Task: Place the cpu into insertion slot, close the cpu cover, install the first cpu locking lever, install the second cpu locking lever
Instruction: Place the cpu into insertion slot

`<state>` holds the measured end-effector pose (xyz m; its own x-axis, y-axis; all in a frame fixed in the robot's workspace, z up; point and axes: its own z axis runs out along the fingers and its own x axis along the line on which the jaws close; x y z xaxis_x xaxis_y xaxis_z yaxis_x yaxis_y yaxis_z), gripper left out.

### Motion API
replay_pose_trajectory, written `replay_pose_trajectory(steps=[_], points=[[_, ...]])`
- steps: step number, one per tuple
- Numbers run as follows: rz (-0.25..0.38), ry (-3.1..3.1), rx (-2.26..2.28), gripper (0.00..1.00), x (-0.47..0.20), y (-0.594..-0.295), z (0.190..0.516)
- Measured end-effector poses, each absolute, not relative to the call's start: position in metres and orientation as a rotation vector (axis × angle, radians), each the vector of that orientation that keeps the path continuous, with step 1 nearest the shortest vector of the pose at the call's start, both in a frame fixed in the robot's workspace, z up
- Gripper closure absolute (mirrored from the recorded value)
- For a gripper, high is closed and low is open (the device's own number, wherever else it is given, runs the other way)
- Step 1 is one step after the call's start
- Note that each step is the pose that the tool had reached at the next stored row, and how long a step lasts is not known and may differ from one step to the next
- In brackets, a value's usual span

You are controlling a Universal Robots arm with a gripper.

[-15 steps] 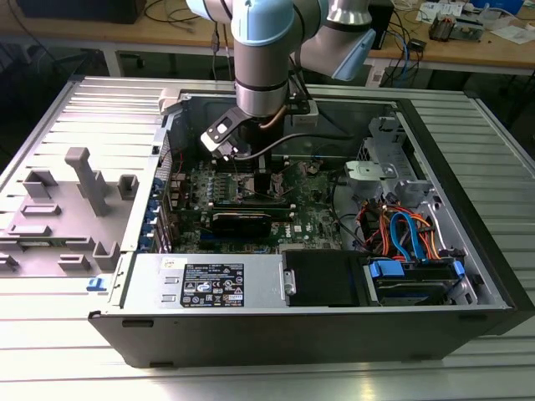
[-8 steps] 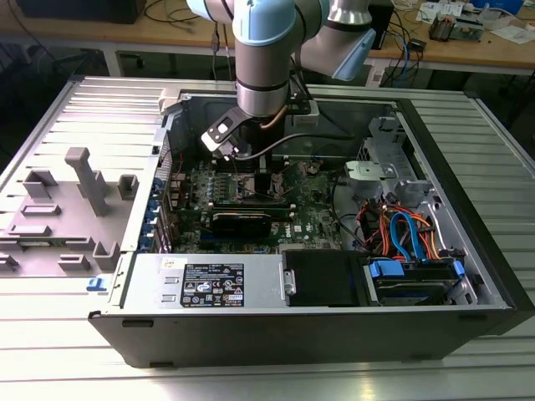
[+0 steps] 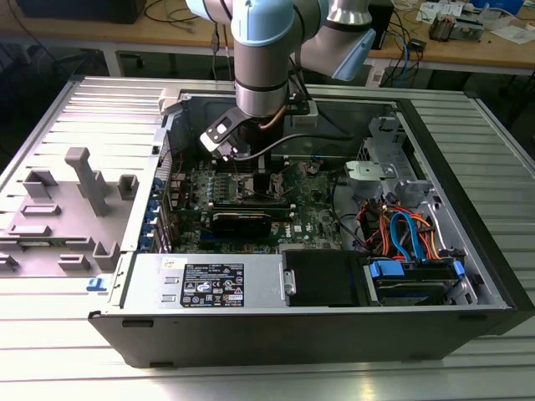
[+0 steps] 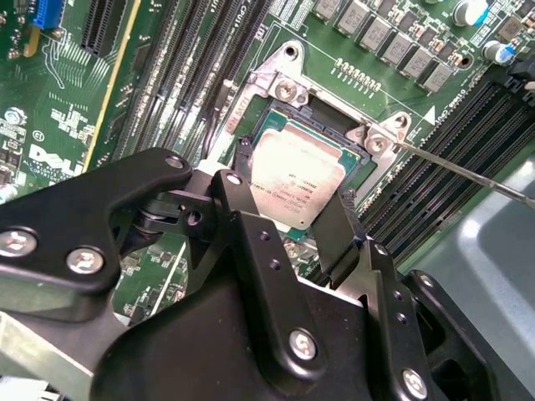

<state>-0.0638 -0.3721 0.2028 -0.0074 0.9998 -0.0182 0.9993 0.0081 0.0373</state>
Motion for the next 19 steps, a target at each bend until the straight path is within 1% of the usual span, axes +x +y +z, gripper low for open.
replay_pose_trajectory(steps=[19], points=[[0.025, 2.199, 2.192, 0.47, -0.0638, -0.3715, 0.2011]])
